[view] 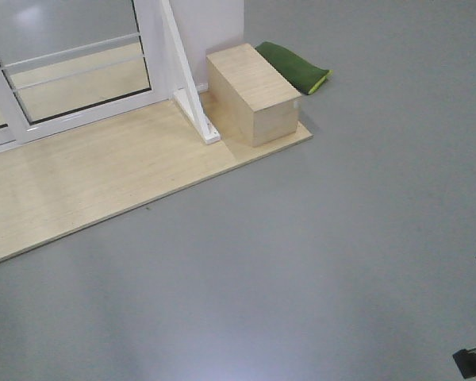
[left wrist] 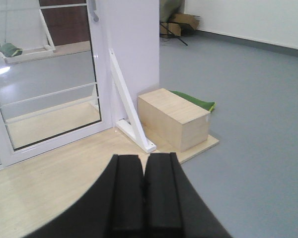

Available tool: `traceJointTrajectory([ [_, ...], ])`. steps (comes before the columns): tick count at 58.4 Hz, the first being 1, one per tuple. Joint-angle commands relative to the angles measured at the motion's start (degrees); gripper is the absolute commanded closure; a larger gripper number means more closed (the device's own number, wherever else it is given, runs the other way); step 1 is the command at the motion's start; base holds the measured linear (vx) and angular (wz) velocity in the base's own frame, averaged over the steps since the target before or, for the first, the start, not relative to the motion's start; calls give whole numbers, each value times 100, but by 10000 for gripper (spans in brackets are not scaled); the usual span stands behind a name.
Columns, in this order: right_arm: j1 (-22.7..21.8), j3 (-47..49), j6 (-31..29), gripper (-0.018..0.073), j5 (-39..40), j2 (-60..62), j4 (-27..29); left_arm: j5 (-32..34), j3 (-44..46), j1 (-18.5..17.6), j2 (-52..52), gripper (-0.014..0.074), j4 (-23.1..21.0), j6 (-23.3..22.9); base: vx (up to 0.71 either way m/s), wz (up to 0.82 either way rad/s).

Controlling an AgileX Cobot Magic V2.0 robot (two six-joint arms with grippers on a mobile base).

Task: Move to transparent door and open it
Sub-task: 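Drive the base forward up to the glass door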

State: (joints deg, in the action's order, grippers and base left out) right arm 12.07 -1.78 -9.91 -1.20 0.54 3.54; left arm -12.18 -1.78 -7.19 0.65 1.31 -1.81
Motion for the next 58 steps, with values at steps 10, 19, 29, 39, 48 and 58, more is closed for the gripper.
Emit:
traceJointTrajectory([
  [10, -24, -18, 2, 565, 490, 92, -16, 487, -52, -31, 79, 602, -13, -26, 48, 25],
  [19, -24, -18, 2, 565, 490, 92, -16, 487, -52, -31, 79, 602, -13, -26, 47, 16],
  [29, -24, -18, 2, 565, 490, 92, -16, 487, -52, -31, 79, 602, -13, -26, 46, 11],
  [39, -24, -18, 2, 565, 490, 92, -16, 487, -52, -31, 79, 602, -13, -26, 46, 12],
  [48, -24, -18, 2, 565, 490, 92, -16, 487, -52, -31, 79, 602, -13, -26, 45, 16],
  [58, -24, -18, 2, 565, 490, 92, -16, 487, -52, -31, 79, 602, -13, -26, 44, 24],
])
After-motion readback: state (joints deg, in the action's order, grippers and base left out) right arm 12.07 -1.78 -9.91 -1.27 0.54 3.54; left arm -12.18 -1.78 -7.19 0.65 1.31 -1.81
